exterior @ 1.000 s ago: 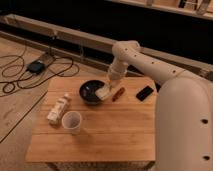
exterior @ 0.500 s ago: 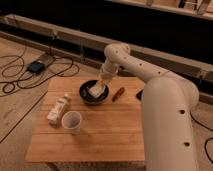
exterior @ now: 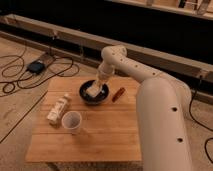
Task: Place the white sponge in the ceramic bowl
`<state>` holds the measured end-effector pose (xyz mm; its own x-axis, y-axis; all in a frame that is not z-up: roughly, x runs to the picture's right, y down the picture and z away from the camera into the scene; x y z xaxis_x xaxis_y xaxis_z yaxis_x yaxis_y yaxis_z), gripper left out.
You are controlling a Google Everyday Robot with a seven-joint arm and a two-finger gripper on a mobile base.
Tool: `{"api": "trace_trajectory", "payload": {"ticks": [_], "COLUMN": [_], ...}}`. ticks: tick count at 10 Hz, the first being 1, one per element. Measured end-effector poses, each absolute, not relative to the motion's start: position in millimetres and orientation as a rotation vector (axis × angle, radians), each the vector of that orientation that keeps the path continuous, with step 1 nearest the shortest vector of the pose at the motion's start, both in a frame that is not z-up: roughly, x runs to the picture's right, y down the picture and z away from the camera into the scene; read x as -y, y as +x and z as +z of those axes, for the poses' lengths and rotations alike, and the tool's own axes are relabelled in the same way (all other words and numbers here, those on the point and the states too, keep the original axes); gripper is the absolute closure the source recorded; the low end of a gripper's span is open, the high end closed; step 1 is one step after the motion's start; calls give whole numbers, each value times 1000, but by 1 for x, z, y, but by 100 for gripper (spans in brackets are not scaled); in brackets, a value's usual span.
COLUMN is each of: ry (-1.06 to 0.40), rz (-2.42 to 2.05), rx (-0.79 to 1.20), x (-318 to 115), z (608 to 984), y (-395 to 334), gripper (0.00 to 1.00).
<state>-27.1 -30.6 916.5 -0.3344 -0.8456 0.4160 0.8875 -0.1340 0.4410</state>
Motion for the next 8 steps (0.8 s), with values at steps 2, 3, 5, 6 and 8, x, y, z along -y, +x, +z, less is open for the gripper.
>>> {"api": "trace_trajectory", "payload": {"ticks": [2, 3, 5, 6, 8], "ry": [-63, -50, -27, -29, -27], "rz": [-1764, -1768, -1775, -1774, -1775], "rx": [734, 729, 710, 709, 710], "x": [34, 36, 42, 42, 42], "z": [917, 916, 914, 914, 914], "y": [-28, -29, -28, -26, -28], "gripper": [20, 20, 20, 20, 20]}}
